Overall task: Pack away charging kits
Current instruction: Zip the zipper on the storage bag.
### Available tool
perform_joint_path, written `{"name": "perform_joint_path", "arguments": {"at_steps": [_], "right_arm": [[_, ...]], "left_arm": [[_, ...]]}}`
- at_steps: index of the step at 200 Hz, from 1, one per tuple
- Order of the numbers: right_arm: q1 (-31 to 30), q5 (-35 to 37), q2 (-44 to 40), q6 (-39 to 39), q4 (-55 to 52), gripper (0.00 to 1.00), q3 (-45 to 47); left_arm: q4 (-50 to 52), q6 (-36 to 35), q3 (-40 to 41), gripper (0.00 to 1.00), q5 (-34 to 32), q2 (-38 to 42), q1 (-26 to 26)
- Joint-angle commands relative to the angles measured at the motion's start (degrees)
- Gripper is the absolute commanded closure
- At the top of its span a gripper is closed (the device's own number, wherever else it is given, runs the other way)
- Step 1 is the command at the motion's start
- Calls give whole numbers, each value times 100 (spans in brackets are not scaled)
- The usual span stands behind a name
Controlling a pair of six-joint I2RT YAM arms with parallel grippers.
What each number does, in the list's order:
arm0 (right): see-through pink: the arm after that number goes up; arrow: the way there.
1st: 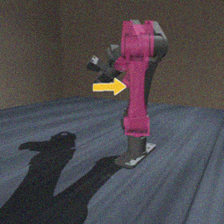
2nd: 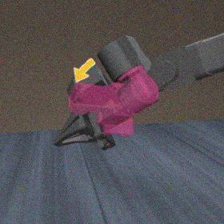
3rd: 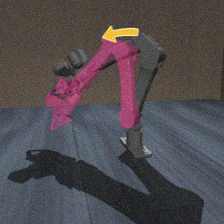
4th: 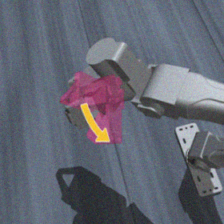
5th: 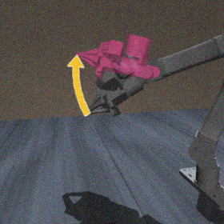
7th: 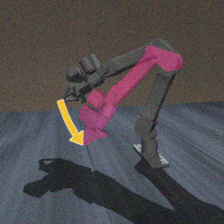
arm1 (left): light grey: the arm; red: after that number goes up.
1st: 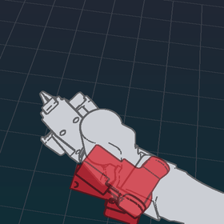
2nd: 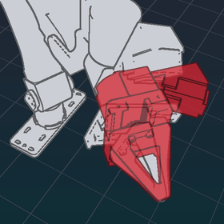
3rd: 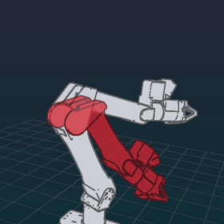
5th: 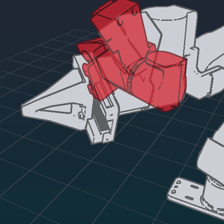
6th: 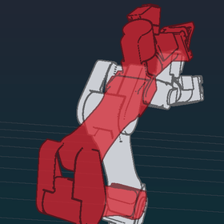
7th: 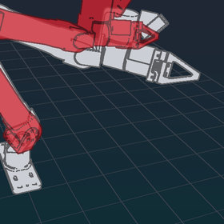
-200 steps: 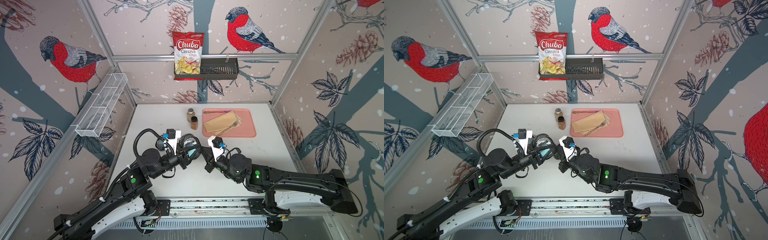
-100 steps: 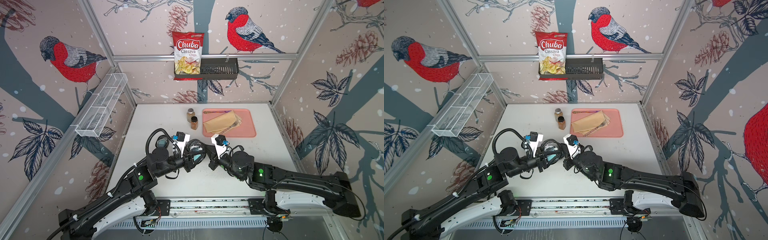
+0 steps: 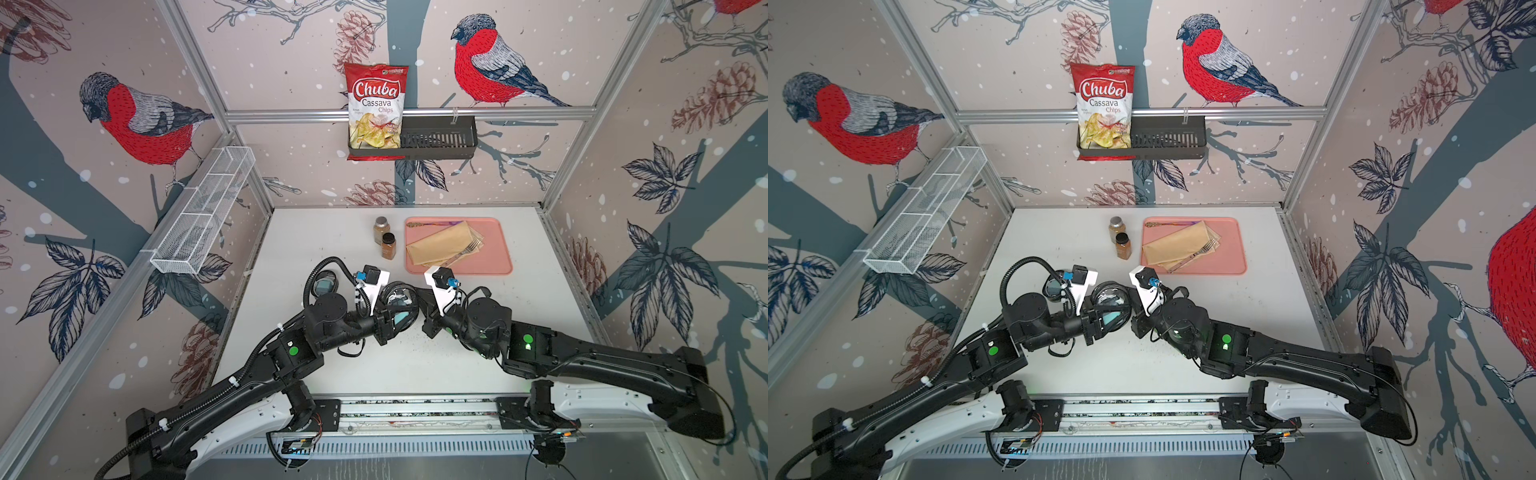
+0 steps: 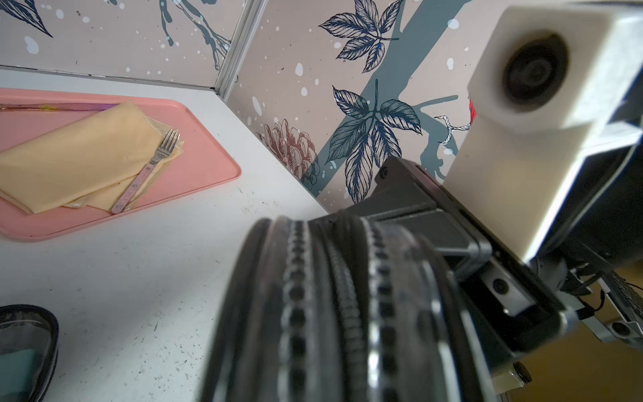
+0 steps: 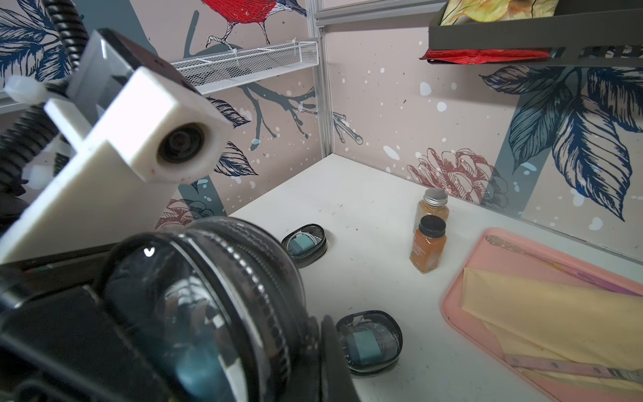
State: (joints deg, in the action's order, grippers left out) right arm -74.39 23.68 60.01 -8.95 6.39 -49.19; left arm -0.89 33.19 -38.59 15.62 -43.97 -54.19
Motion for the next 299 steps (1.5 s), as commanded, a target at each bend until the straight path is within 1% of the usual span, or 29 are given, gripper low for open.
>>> {"name": "perform_joint_path", "arguments": {"at_steps": [1, 24, 44, 52, 66, 77, 89, 97, 113, 123, 144, 160, 173, 195, 211, 225, 245, 269, 299], "right_arm": [[38, 611, -140, -157, 1361, 100, -43], [30, 587, -272, -365, 1470, 100, 123], [20, 562, -370, -586, 1579, 100, 268], [-3, 550, -402, -653, 1643, 100, 331], [-57, 644, -454, -817, 1792, 100, 458], [-120, 589, -472, -876, 1945, 100, 552], [-256, 604, -465, -902, 2119, 100, 622], [-376, 662, -441, -890, 2193, 100, 626], [-645, 925, -386, -845, 2308, 100, 584], [-757, 1070, -355, -902, 2295, 100, 533], [-839, 1330, -298, -1421, 1992, 100, 352], [-840, 1576, -243, -1903, 1668, 100, 221], [-840, 1643, -194, -2172, 1471, 100, 124], [-840, 1604, -150, -2419, 1407, 100, 52], [-840, 1556, -93, -2526, 1417, 100, 31], [-849, 1481, -15, -2656, 1422, 100, 7], [-905, 1420, 114, -2759, 1491, 100, -16], [-953, 1463, 286, -2836, 1471, 100, -116], [-957, 1494, 394, -2892, 1475, 100, -181]], "left_arm": [[1267, 33, 60, 90, 435, 3, -12], [1204, 68, 61, 72, 171, 159, -12], [1029, 75, 105, 51, -44, 431, -12], [929, 48, 136, 45, -82, 568, -12], [594, 48, 279, 34, -118, 867, -12], [251, 61, 445, 27, -189, 1126, -12], [-110, 71, 659, 17, -411, 1399, -12], [-401, 82, 839, 14, -594, 1558, -12], [-935, 63, 1156, 13, -846, 1847, -8], [-1235, -32, 1326, 11, -885, 2009, -12], [-1823, -295, 1615, 7, -954, 2234, -12], [-2134, -531, 1726, 6, -825, 2290, -13], [-2233, -708, 1754, 6, -792, 2298, -8], [-2239, -959, 1745, 6, -767, 2270, -14], [-2444, -1103, 1799, 6, -609, 2248, -12], [-2633, -1186, 1835, 6, -658, 2227, -12], [-2893, -1256, 1838, 5, -845, 2126, -11], [-3196, -1289, 1766, 4, -583, 1917, -8], [-3225, -1324, 1658, 4, -568, 1738, -6]]}}
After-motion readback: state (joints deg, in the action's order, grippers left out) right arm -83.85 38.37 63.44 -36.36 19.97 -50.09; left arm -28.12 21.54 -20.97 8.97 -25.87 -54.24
